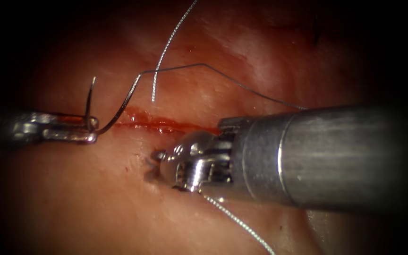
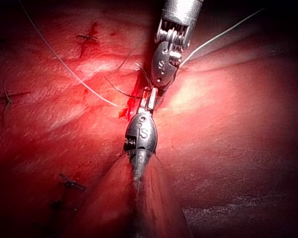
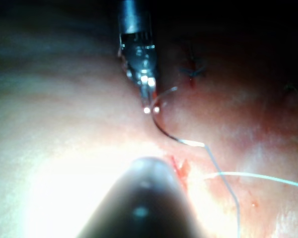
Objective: Wound Closure
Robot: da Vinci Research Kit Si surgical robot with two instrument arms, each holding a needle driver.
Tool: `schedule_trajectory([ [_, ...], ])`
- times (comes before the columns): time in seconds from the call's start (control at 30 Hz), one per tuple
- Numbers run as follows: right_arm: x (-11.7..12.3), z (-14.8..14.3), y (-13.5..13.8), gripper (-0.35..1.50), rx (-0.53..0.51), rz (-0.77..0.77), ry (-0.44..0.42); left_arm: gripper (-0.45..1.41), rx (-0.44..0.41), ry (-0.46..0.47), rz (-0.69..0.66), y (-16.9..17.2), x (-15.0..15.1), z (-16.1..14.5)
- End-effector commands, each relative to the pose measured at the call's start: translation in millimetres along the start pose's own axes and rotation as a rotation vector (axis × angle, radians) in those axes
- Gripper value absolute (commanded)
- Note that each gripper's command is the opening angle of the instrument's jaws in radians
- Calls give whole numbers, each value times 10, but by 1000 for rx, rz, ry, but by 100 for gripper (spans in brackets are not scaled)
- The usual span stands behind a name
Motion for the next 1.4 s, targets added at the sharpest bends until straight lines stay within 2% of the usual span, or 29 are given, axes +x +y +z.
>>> schedule_trajectory([
  [0.03,-3,1,-5,-35,5,-4,1,-45,-2,1,0,0,-6,5],
  [0.2,-14,-9,-13,-35,11,-17,-7,-45,-2,1,0,0,-6,5],
  [0.43,-30,-21,-49,-35,50,-53,-26,-45,-2,1,0,0,-6,5],
  [0.6,-39,-25,-74,-35,85,-84,-69,-45,-2,1,0,0,-6,5],
  [1.03,-46,-26,-80,-35,110,-95,-75,-45,-2,1,0,0,-6,5],
  [1.4,-77,-33,-101,-35,204,-146,-130,-45,-2,1,0,0,-6,5],
])
